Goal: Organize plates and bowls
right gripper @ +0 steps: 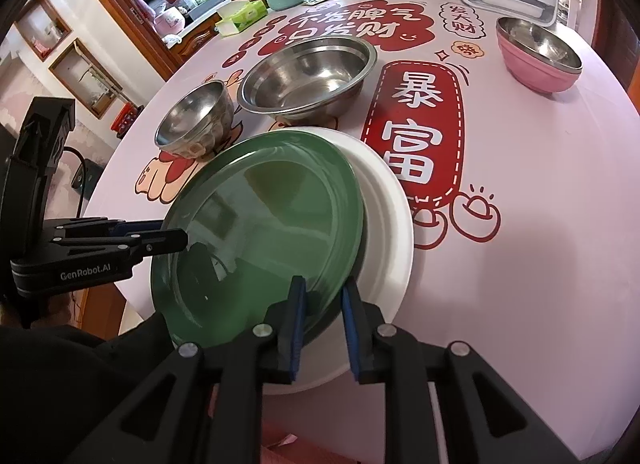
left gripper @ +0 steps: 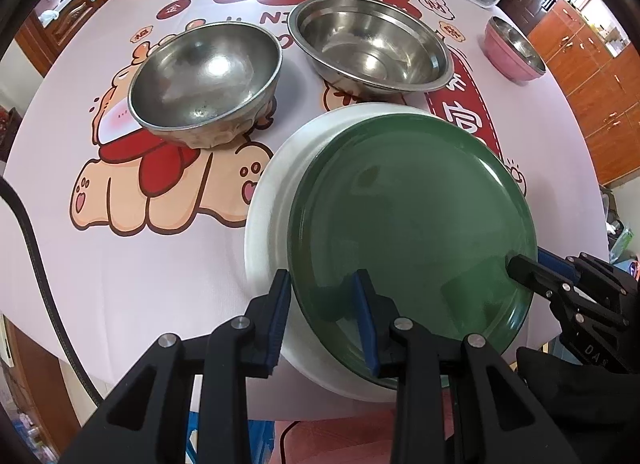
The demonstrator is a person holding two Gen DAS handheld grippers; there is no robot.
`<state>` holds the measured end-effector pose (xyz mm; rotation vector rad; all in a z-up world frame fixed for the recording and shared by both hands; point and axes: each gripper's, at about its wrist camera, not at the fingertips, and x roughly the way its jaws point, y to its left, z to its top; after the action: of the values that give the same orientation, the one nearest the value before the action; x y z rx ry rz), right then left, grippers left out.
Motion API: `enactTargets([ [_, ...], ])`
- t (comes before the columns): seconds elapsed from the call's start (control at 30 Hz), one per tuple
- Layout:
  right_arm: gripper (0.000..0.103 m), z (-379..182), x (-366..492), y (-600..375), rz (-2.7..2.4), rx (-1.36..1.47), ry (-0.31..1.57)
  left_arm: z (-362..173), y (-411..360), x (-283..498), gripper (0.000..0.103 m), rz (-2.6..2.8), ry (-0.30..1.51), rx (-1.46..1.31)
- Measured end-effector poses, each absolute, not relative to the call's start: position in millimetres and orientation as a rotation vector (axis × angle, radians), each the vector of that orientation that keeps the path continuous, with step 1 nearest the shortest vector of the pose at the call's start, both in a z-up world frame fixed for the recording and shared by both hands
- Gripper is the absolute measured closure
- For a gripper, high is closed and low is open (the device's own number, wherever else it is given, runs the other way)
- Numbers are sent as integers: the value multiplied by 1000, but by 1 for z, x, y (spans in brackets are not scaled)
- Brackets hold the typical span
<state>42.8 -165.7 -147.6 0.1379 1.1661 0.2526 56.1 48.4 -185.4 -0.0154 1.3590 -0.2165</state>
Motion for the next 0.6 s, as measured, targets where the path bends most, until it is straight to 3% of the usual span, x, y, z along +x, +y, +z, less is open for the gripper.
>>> enactTargets([
  [0.13, 64, -149, 42, -165, 265, 115, 1178, -183, 47, 55, 73, -181, 1346, -14],
  [0.6, 62, -134, 44, -182, 414, 108, 1141, -153, 37, 43, 72, -34, 1266, -61],
])
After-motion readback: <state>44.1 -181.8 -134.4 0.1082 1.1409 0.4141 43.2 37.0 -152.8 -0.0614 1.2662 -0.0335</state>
